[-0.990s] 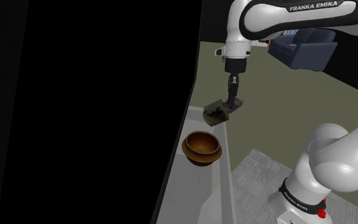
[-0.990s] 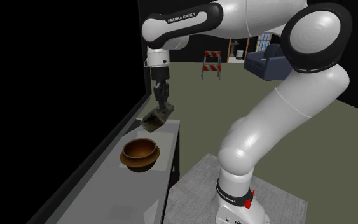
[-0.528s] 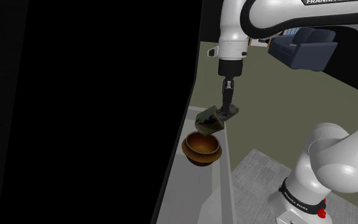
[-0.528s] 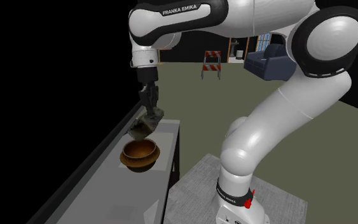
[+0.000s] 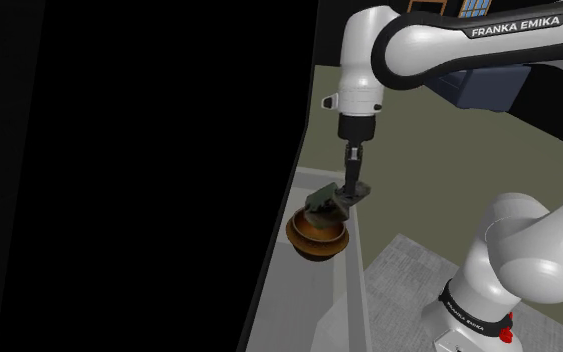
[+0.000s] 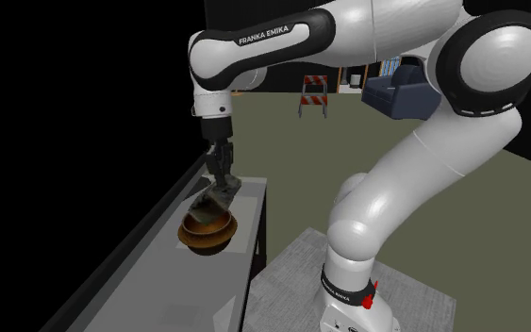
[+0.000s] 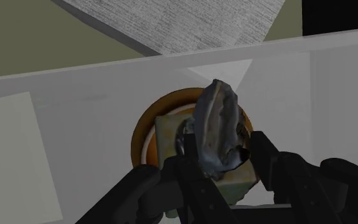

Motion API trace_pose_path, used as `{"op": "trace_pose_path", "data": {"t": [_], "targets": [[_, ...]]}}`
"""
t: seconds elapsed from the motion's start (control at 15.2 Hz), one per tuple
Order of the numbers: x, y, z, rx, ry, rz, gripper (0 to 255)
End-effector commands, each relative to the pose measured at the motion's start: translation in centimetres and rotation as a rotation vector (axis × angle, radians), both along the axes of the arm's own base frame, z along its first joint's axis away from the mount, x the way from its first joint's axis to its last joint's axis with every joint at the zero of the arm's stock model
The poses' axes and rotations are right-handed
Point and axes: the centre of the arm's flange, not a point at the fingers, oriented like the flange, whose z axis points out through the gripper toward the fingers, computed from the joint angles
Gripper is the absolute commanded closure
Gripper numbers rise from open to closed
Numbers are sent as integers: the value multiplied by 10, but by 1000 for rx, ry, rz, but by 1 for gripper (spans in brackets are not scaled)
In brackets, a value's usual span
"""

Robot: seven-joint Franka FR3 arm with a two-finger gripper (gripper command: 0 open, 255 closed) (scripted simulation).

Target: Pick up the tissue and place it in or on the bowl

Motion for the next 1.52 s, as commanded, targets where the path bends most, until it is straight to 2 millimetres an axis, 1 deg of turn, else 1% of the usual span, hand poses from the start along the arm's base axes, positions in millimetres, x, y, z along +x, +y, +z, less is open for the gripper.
{"op": "trace_pose_path", "data": {"t": [0.0,0.59,1.12,1.19,1.45], "targets": [[0,0,-10,0,-1,0,255],[0,0,-59,0,-1,0,255],[0,0,-59,0,-1,0,255],[1,0,-61,1,-2,0,0],[12,2,-56,0,-1,-1,0]]}}
